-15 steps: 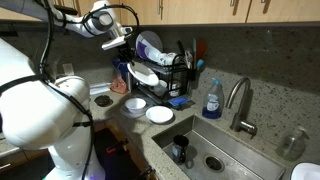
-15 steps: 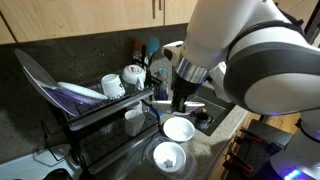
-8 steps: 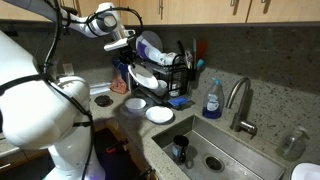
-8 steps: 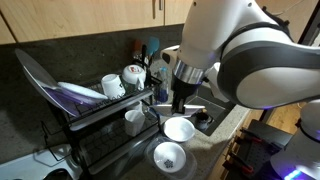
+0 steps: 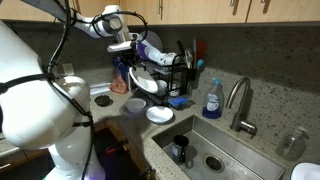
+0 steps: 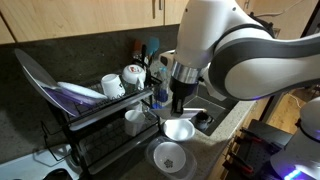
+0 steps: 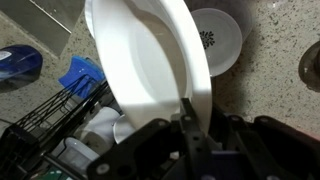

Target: Put the white bowl on the dish rack on the counter

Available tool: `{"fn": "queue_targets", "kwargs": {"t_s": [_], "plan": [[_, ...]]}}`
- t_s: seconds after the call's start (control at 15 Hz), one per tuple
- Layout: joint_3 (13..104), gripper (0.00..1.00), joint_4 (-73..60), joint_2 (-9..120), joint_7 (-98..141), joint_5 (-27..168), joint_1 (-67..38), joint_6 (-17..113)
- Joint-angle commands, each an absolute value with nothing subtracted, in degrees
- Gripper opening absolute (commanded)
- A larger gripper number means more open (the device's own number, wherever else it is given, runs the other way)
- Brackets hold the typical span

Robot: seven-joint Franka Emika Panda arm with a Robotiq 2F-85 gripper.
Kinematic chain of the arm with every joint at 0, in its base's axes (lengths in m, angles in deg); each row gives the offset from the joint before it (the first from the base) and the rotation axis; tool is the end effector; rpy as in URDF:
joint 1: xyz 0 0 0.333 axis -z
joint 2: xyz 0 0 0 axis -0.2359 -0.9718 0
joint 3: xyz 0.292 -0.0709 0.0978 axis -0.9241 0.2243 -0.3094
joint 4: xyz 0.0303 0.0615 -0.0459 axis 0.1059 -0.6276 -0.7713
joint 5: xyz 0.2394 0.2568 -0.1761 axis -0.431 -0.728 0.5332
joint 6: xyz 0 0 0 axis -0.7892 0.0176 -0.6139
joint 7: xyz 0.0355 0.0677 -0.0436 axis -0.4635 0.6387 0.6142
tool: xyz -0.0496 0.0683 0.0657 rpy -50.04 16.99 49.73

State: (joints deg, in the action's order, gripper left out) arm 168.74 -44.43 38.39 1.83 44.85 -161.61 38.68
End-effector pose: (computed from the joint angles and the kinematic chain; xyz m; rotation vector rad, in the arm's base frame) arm 0.3799 0.3145 0.4570 2.8242 0.9205 0.3575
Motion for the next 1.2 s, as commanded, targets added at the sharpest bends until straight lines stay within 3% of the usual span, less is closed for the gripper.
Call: {"fn": "queue_targets", "kwargs": {"t_s": [0.0, 1.13], "plan": [[168.67, 0.04, -43.16, 40.95, 3.54, 46.24, -160.95, 40.52], [163.95, 0.04, -43.94, 45.44, 7.33, 45.64, -155.6, 43.31]]}}
